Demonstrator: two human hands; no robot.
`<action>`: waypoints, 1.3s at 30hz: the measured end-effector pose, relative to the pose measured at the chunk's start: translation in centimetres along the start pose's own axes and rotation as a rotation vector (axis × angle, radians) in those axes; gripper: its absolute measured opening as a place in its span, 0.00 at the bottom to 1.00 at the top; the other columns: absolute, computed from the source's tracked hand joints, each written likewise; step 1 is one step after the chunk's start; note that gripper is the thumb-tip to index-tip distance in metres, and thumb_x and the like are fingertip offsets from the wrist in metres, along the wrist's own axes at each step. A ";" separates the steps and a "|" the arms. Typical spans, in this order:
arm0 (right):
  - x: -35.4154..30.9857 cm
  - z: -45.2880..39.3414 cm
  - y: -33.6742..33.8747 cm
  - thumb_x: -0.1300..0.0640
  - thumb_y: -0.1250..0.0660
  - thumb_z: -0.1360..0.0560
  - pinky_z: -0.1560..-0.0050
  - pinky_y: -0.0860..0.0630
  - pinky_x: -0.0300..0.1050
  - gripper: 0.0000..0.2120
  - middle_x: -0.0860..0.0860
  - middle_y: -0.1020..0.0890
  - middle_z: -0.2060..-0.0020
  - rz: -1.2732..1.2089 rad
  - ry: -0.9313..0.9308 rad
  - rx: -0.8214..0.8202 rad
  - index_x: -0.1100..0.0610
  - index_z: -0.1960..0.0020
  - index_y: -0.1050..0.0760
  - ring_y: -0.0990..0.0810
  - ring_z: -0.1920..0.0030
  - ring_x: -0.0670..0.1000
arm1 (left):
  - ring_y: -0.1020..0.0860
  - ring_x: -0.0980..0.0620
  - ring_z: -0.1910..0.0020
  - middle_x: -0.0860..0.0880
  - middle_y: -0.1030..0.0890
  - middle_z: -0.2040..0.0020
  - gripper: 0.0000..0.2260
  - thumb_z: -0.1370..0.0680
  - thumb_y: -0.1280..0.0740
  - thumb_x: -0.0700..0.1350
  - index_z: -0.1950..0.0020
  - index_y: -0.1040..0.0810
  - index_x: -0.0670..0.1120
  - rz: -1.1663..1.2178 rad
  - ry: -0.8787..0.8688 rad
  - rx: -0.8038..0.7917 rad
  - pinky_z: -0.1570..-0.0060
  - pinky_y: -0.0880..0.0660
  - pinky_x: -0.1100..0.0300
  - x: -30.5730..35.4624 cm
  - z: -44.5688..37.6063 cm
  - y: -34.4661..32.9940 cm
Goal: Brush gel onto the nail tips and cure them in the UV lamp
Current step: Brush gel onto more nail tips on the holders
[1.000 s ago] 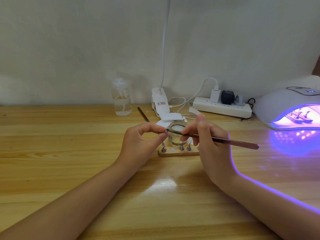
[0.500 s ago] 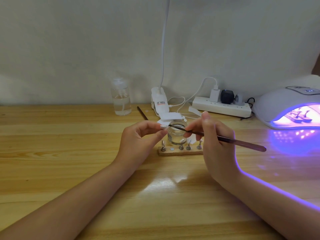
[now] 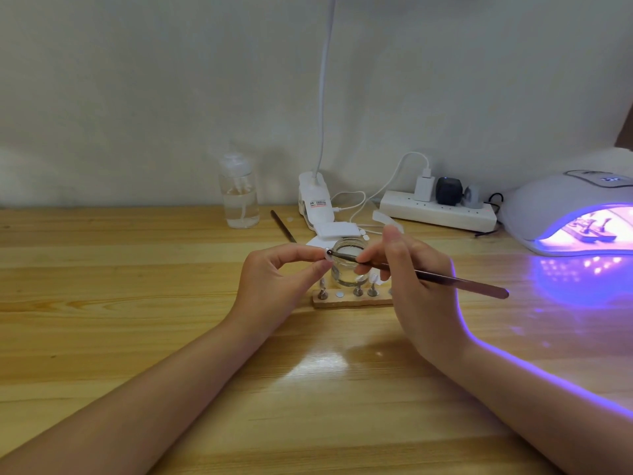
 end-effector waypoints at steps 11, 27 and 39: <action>0.4 -0.2 0.3 0.55 0.43 0.21 0.66 0.31 0.27 0.19 0.47 0.19 0.72 -0.020 -0.002 0.044 0.57 0.66 0.22 0.22 0.69 0.39 | 0.20 0.64 0.57 0.58 0.17 0.61 0.05 0.34 0.26 0.42 0.63 0.17 0.52 0.005 0.011 -0.009 0.55 0.29 0.76 0.0 0.0 0.0; 0.2 -0.2 0.3 0.58 0.44 0.20 0.68 0.32 0.28 0.19 0.47 0.20 0.74 -0.019 -0.017 0.064 0.59 0.66 0.22 0.24 0.72 0.39 | 0.20 0.65 0.57 0.58 0.17 0.61 0.05 0.33 0.26 0.40 0.62 0.17 0.50 0.004 0.025 -0.012 0.54 0.30 0.76 0.1 0.1 -0.1; 0.3 -0.1 0.5 0.53 0.44 0.23 0.73 0.33 0.31 0.20 0.51 0.21 0.76 -0.049 -0.037 0.061 0.59 0.69 0.22 0.26 0.75 0.41 | 0.21 0.67 0.58 0.61 0.18 0.65 0.08 0.33 0.26 0.38 0.63 0.18 0.52 0.018 0.025 -0.004 0.57 0.31 0.78 0.2 0.1 -0.1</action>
Point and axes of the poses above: each hand's wrist, its own z-axis away from the middle knuckle, its own y-axis out of the back of the hand, x = y × z, the point moved 6 cm from there along -z, towards the middle knuckle
